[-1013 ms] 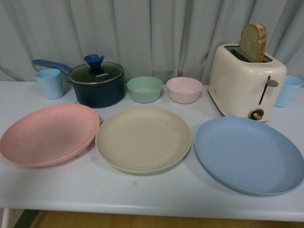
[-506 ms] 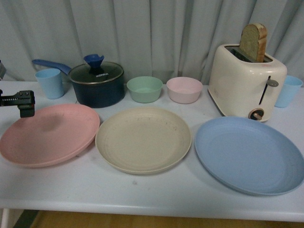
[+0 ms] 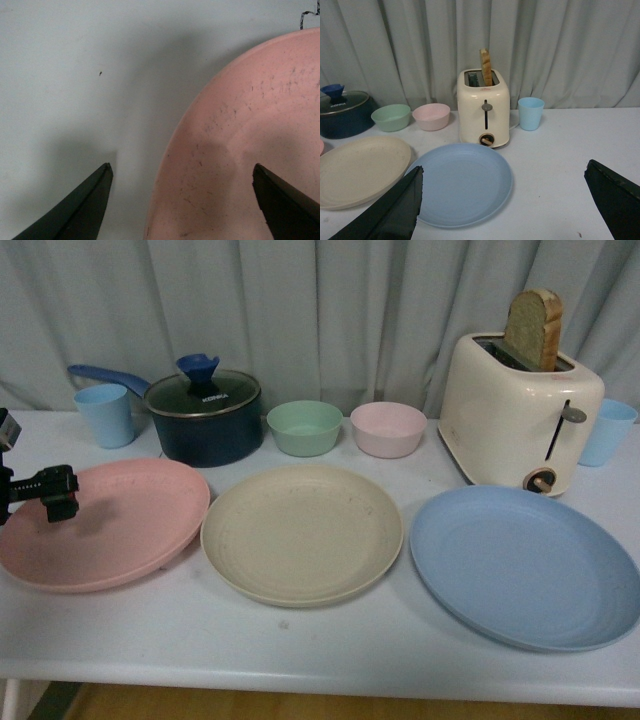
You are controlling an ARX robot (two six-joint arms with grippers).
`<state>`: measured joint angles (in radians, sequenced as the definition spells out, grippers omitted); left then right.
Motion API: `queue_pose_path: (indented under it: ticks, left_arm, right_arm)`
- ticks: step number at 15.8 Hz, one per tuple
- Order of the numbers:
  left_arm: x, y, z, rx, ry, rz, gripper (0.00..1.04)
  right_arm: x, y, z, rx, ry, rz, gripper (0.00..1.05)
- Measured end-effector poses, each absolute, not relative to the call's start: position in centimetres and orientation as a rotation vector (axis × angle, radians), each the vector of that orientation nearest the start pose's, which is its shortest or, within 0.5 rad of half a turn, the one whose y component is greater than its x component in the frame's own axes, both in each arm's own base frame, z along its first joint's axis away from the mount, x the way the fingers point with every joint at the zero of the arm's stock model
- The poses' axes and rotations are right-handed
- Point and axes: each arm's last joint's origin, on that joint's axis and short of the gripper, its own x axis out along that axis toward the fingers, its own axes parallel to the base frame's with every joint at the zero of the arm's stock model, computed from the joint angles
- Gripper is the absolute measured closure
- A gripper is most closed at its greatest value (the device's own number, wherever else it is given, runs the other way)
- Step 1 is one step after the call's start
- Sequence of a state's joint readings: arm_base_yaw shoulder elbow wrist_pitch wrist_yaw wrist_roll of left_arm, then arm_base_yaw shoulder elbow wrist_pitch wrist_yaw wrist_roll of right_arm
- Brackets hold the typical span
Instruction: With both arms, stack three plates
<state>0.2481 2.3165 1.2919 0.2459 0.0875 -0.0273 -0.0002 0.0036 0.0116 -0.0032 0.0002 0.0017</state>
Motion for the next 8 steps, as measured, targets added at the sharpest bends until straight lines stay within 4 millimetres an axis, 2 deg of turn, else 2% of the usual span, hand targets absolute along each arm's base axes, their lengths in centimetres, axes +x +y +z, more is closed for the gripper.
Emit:
queue_pose_path:
  ticks: [6,8]
  left_arm:
    - [42.9,11.8,5.0,-0.161,0.749,0.177,0.83]
    - [42.8,12.3,5.9,-0.171,0.731,0.168,1.01]
  right_arm:
    - [9.7,0.0,16.7,0.002,-0.005,0.0,0.06]
    - [9.7,0.0,16.7,0.002,-0.004,0.0,0.06]
